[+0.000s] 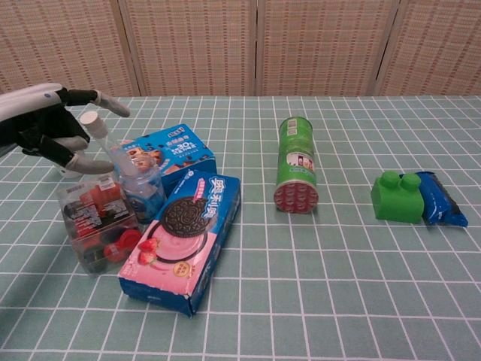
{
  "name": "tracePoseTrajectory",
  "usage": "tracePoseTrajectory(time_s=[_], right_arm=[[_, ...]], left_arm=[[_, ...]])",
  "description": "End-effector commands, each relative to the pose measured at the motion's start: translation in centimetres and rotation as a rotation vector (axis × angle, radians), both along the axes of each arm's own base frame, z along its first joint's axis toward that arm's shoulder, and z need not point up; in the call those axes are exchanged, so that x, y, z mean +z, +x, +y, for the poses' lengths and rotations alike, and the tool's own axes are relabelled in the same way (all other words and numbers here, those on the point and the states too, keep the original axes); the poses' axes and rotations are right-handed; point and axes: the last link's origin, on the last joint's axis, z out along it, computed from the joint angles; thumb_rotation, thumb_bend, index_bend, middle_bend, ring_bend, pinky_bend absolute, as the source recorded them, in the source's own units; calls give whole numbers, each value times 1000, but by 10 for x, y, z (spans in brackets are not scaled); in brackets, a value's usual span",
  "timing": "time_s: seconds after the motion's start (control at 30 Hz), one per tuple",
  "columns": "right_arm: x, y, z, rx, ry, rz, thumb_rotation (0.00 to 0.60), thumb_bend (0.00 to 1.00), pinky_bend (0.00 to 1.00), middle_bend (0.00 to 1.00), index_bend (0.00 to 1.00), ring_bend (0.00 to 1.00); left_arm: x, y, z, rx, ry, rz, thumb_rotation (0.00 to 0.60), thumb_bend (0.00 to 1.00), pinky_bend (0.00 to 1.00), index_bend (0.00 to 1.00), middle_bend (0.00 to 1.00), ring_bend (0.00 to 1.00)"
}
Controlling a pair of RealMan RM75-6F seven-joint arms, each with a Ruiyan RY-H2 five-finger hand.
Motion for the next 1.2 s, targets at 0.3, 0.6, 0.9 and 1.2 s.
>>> tracePoseTrajectory(time_s=[0.3,0.6,0.9,1.2], right_arm=[[-5,0,-1,-13,0,19,600,165,374,362,296,288],[-21,1,-6,-35,26,72,600,165,374,362,296,288],[-28,3,-8,-53,29,103,600,164,374,362,296,288],[-28,1,-8,-53,31,106,600,165,374,362,296,288]], left_arm=[[49,-55,-45,35,148,209,600,43,1000,293,1000,1000],[87,-93,-87,85,268,438,600,42,1000,297,1000,1000],[94,-115,-109,91,286,565,600,42,1000,301,1000,1000],[94,-115,-111,79,276,566,600,42,1000,300,1000,1000]])
